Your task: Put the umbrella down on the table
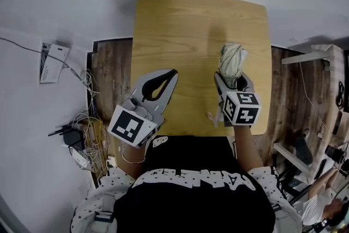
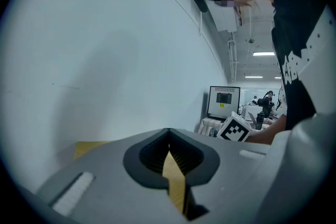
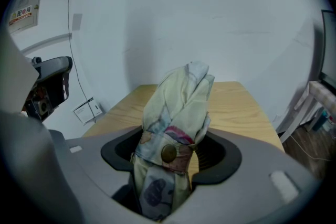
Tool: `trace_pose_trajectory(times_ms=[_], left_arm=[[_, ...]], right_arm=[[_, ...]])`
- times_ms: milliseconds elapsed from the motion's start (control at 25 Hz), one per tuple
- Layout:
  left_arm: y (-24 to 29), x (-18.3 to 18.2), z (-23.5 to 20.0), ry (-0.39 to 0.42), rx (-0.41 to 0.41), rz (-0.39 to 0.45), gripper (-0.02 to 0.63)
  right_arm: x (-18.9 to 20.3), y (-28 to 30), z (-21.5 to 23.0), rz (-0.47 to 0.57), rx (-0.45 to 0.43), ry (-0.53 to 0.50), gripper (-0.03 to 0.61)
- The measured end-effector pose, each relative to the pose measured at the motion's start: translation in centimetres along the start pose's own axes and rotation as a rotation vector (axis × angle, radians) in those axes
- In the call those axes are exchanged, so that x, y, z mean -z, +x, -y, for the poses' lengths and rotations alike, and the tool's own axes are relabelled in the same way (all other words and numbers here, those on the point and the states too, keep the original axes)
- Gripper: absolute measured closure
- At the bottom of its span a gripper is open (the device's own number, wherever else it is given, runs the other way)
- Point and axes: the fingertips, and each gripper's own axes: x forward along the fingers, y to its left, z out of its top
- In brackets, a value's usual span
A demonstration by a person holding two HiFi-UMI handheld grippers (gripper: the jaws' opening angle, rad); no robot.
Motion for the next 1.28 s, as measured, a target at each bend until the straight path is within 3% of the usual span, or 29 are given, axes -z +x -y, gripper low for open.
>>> trace_pose_trajectory(times_ms=[400, 720, 1280], left_arm=[[-0.9, 0.7, -0.6, -0.015, -0.026, -0.066, 0.612], [-1.1, 0.8, -1.6, -0.019, -0.072, -0.032, 0.612], [-1.5, 1.0, -1.2, -0.028, -0.047, -0.061, 0.612]], right_arm=[[1.4, 2.8, 0.2, -0.076, 0.01, -0.009, 0.27], [2.6, 4.9, 0.4, -0.135, 0.01, -0.026, 0.268], [3.7, 6.3, 0.5, -0.178, 0.033, 0.0, 0.262]])
